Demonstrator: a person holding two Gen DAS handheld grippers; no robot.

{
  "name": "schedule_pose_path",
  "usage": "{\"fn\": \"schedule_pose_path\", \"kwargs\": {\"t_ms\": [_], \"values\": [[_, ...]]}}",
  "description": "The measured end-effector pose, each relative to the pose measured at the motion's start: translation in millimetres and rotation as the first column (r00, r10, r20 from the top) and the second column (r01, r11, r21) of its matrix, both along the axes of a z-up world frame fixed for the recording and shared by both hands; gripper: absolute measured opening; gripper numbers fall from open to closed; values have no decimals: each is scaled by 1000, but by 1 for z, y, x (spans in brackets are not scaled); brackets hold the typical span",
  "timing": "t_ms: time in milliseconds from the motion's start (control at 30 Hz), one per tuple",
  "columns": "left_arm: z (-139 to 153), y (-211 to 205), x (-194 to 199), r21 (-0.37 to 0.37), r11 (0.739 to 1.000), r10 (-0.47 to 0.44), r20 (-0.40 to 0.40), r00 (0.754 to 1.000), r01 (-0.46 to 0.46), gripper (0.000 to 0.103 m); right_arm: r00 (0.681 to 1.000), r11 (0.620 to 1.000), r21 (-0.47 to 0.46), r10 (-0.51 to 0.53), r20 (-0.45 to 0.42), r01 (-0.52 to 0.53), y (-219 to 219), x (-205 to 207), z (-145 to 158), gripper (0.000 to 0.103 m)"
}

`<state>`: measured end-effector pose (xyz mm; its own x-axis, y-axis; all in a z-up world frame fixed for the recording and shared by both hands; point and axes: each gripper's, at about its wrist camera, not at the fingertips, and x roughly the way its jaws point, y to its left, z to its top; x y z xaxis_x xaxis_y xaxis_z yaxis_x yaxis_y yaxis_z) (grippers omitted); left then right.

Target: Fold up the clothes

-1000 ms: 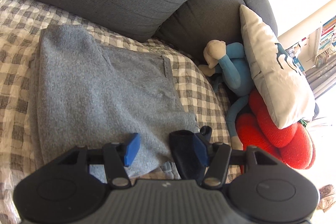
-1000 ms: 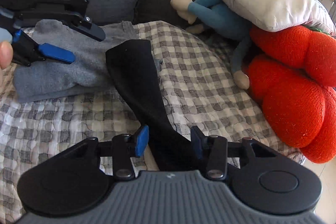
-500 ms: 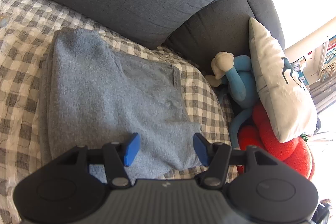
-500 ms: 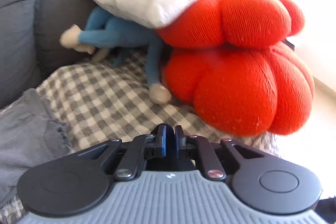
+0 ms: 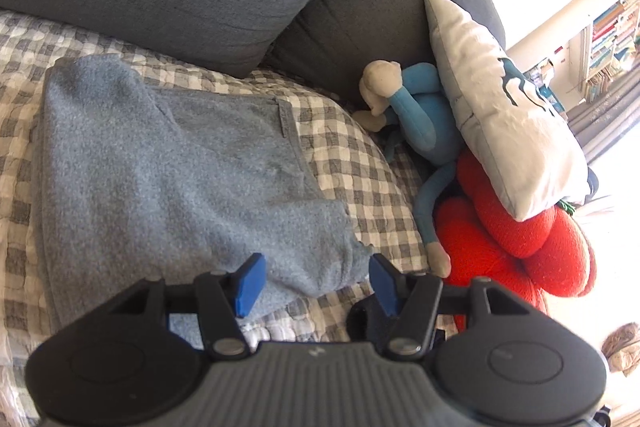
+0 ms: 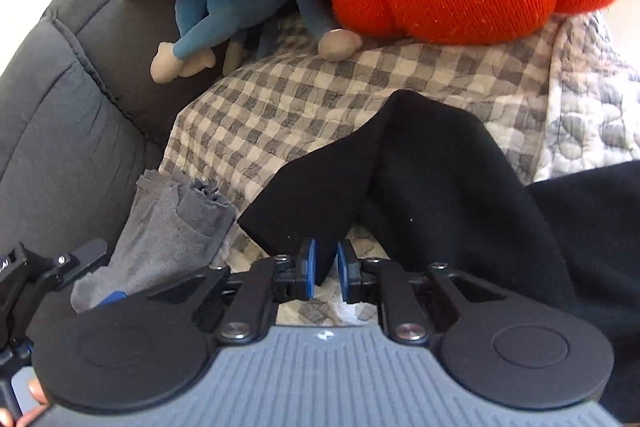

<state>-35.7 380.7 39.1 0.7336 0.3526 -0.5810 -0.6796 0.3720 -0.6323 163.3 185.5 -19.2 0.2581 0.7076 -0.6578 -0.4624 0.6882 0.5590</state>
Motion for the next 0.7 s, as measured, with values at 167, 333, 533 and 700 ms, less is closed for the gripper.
{"fn": "schedule_pose_path", "kwargs": {"t_ms": [167, 333, 533, 700], "values": [[-3, -2, 13, 33, 996, -83, -47, 995, 85, 62, 999, 1000, 15, -3, 44, 3, 13, -5, 9, 14], [2, -10, 20, 92, 982, -160, -38, 986, 163, 60, 987, 998, 44, 42, 158, -49, 9, -9, 53, 9], [18, -32, 28, 242, 915, -333, 2, 943, 322, 61, 963, 989, 35, 129, 237, -142, 16, -13, 109, 9], [32, -51, 27, 381, 838, -436, 38, 899, 390, 64, 944, 980, 20, 186, 271, -199, 24, -21, 132, 9]]}}
